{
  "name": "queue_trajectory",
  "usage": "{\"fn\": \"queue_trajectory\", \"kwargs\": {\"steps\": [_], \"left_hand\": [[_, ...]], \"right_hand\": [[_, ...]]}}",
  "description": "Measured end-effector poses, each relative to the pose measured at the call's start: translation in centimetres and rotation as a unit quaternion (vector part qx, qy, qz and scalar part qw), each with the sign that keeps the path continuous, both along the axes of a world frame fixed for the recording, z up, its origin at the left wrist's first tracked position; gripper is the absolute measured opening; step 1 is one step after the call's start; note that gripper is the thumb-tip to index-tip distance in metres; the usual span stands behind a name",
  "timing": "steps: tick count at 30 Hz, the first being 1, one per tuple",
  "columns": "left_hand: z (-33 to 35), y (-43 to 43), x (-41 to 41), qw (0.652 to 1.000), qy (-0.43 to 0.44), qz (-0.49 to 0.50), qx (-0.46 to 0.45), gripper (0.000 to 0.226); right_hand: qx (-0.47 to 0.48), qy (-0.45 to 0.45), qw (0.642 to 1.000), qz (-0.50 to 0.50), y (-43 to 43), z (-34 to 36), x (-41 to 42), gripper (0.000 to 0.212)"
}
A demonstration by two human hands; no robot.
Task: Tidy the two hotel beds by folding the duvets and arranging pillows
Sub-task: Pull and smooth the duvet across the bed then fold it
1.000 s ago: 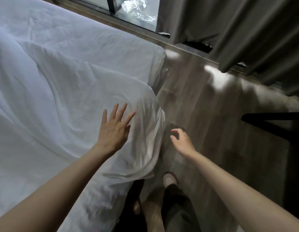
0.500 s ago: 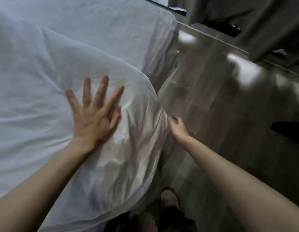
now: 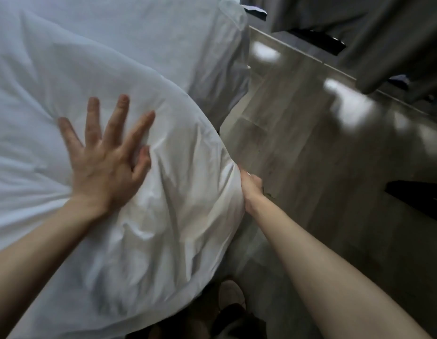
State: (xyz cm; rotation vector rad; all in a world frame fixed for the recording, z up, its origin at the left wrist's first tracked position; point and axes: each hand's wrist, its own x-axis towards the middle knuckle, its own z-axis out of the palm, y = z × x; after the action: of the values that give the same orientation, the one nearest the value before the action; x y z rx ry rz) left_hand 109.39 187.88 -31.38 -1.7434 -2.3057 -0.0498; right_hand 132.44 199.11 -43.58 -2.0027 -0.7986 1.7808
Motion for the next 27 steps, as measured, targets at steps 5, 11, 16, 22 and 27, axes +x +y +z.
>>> {"fn": "queue_trajectory", "kwargs": {"steps": [5,11,16,22,27], "left_hand": [[0.9,-0.1,3.0,0.991,-0.087,0.080,-0.056,0.061],[2.7,-0.1,7.5,0.965,-0.202,0.143,-0.081,0.058],[4.2,-1.6,10.9,0.967,-0.222,0.041,-0.116,0.054],[3.4,-2.3,14.0,0.966,-0.172,-0.099,-0.164,0.056],[3.6,-1.5,16.8,0.964,-0.212,-0.060,-0.149,0.060]], "right_hand": [[0.154,-0.183,0.966,0.102,-1.6,5.5,6.2,0.042],[0.171,-0.243,0.954,0.032,-4.2,10.4,11.8,0.044],[0.061,-0.246,0.967,-0.006,-8.2,8.9,11.4,0.036],[0.117,-0.268,0.940,0.174,-8.2,12.8,11.6,0.067],[0.174,-0.235,0.912,0.287,-7.2,15.4,12.9,0.065]]}}
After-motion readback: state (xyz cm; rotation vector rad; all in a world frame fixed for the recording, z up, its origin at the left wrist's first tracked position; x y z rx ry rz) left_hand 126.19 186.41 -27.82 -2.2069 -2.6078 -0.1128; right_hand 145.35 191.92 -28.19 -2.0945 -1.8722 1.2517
